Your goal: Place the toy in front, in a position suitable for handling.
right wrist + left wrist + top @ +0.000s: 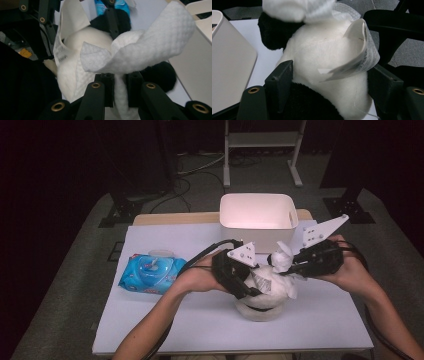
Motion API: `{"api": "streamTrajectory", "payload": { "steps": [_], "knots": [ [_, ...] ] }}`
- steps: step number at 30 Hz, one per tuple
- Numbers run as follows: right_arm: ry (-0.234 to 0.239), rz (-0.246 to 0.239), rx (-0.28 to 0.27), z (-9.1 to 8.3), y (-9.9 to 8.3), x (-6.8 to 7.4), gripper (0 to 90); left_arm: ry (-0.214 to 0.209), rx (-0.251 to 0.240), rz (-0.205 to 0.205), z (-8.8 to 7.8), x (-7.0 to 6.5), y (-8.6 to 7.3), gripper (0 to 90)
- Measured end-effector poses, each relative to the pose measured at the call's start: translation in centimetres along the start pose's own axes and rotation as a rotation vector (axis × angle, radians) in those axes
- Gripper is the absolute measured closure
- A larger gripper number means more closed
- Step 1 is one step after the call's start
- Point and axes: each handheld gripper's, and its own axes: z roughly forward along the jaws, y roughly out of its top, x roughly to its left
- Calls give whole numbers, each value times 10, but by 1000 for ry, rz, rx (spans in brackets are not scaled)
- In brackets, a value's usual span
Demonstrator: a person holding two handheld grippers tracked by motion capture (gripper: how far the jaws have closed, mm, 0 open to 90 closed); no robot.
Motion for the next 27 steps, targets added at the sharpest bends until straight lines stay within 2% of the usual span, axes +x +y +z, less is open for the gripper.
{"api": "streamTrajectory", "payload": {
  "steps": [2, 6, 12, 17, 21, 27],
  "knots": [
    [7, -16, 14, 6, 6, 2, 793, 3, 9, 8, 1, 1, 2, 264],
    [8, -17, 14, 8, 8, 2, 793, 1, 5, 3, 0, 3, 1, 264],
    [2, 14, 16, 1, -2, -3, 795, 14, -1, 1, -3, 1, 1, 257],
    [-10, 26, 25, -3, -9, -3, 794, 24, -2, 27, -8, -6, 5, 249],
    [-9, 34, 18, -6, -12, -3, 794, 27, 4, 34, -7, -5, 4, 252],
    [-4, -1, 18, -2, -3, 2, 795, 31, -5, 22, -2, -2, 2, 252]
  ]
}}
